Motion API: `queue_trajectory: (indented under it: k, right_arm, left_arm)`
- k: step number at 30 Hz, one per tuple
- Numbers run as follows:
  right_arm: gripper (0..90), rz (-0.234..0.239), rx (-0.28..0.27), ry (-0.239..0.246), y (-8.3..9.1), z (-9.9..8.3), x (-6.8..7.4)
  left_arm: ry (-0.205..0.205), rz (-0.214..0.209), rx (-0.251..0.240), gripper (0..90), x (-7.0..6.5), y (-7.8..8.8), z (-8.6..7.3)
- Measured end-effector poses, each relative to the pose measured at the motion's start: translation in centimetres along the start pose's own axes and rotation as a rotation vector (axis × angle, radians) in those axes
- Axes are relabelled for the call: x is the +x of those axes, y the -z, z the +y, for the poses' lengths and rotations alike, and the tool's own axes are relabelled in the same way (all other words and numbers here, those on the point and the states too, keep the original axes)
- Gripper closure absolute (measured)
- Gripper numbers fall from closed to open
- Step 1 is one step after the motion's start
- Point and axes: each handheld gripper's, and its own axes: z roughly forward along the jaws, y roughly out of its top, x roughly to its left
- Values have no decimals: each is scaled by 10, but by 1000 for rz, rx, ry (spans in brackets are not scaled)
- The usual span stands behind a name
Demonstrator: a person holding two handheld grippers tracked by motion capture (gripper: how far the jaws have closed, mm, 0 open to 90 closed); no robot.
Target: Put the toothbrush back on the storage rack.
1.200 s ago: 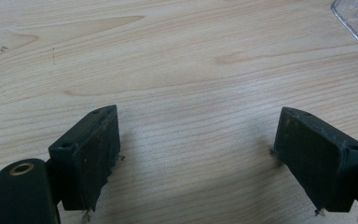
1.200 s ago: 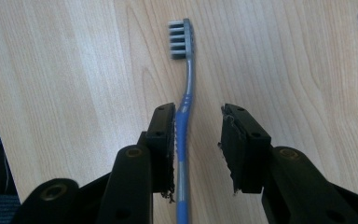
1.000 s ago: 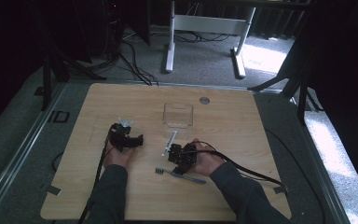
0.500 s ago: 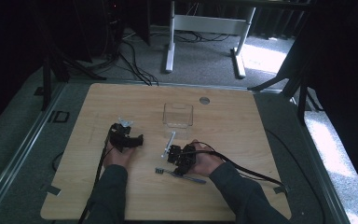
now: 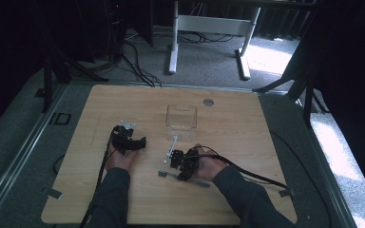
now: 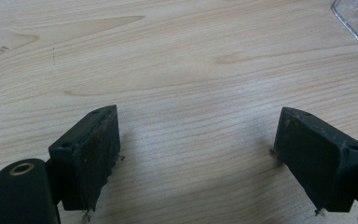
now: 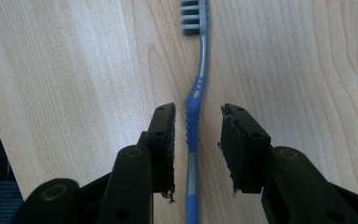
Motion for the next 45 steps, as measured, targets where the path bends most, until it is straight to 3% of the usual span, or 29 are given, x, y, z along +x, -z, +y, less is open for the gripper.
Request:
queue_trajectory:
  k: [45]
  right_arm:
    - [658, 14, 73, -3, -18, 1, 1]
  left_arm:
    - [-1, 0, 0, 145, 0, 0, 0]
